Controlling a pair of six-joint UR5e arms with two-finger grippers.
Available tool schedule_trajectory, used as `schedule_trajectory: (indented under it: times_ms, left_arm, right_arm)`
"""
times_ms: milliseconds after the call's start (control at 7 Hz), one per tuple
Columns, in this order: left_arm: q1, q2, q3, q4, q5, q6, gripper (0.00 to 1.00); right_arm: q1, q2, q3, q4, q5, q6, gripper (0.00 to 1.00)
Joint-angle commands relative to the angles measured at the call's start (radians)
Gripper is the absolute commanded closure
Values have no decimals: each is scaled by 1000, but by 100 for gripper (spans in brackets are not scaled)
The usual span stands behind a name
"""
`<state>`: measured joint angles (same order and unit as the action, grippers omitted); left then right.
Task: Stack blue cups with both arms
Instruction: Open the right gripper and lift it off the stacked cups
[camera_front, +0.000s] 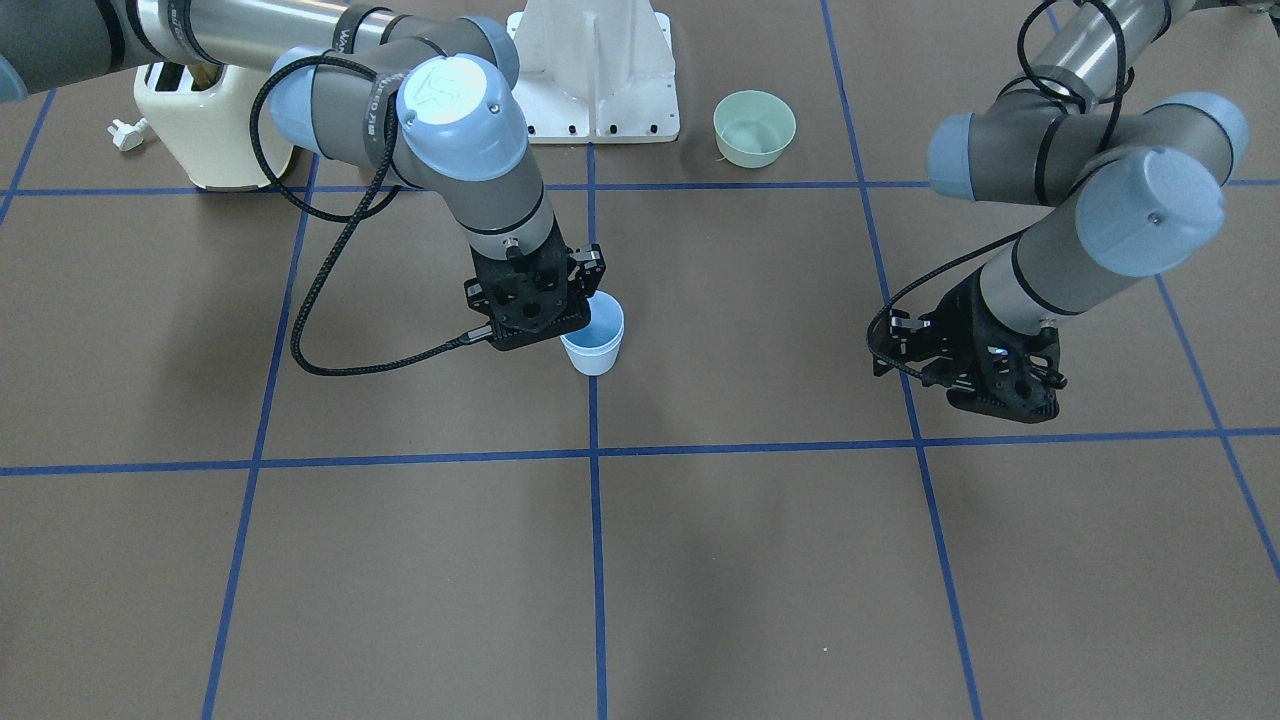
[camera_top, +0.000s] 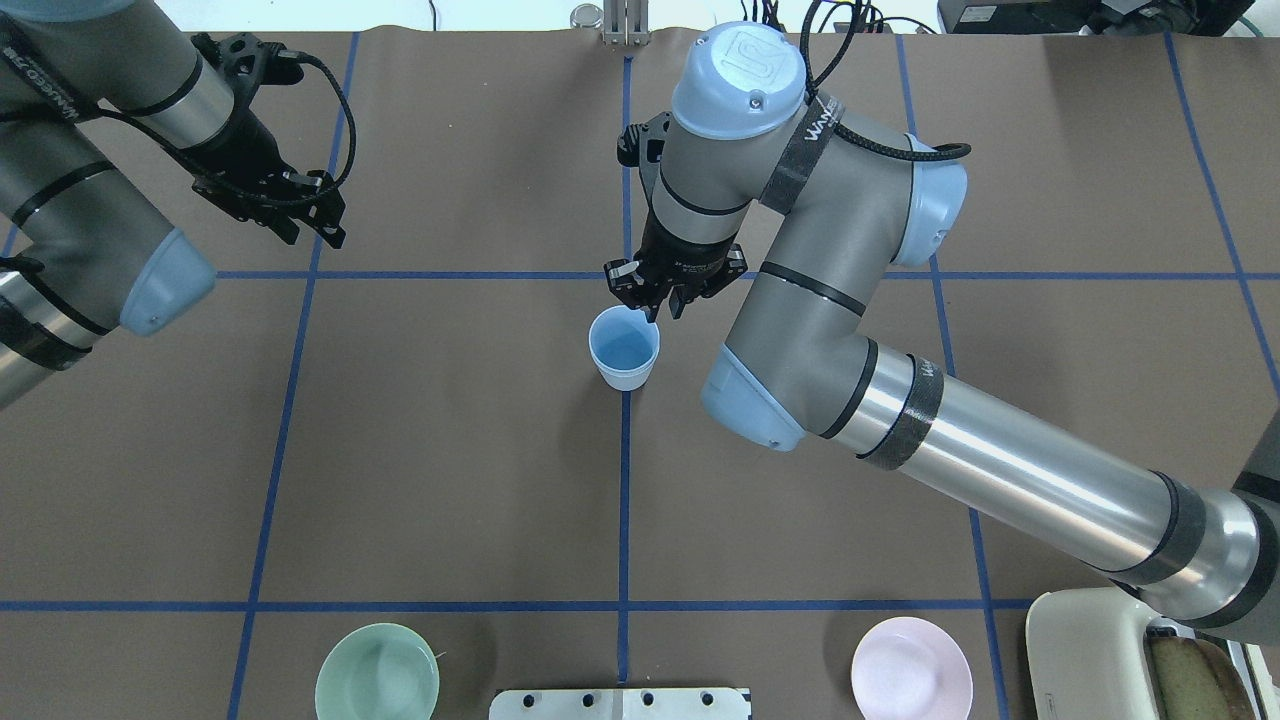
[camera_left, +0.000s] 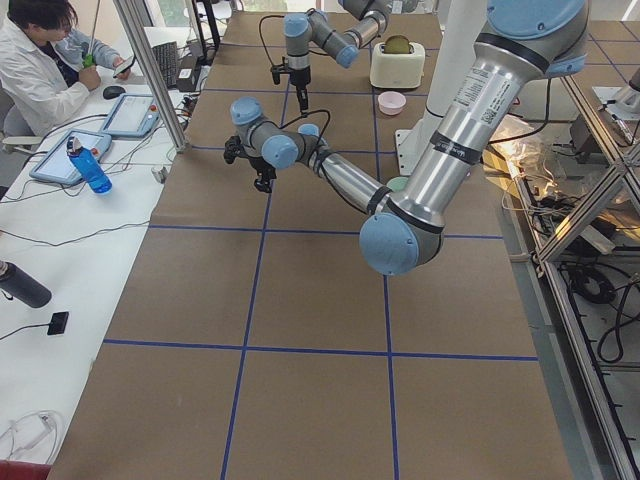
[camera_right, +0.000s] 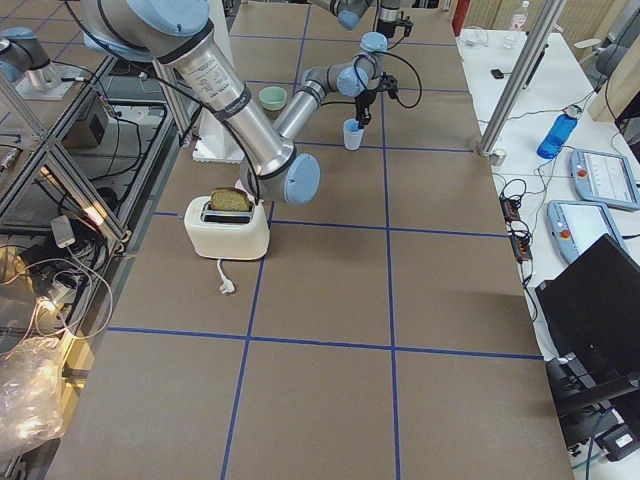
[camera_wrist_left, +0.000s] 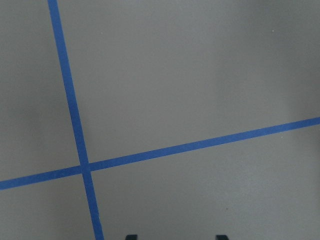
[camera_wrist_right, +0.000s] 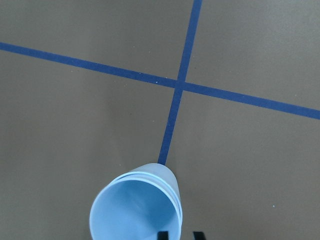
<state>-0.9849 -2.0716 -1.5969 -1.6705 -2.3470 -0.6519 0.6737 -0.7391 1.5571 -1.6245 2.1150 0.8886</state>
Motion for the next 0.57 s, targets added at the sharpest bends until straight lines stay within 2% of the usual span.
schedule_trajectory:
  times_ms: [0, 143, 286, 429]
  left_arm:
    - [-15, 1, 0, 0, 0, 0, 40]
    - [-30, 1, 0, 8, -12, 23, 40]
    - [-67, 1, -8, 81, -27, 102, 40]
    - [-118, 1, -29, 169, -26, 221, 39]
  right_arm:
    - [27, -2, 9, 2, 6, -3, 0]
    - [64, -8, 18, 0, 19, -7, 0]
    - [128, -37, 38, 3, 84, -7, 0]
    - [182, -121, 117, 3, 86, -13, 0]
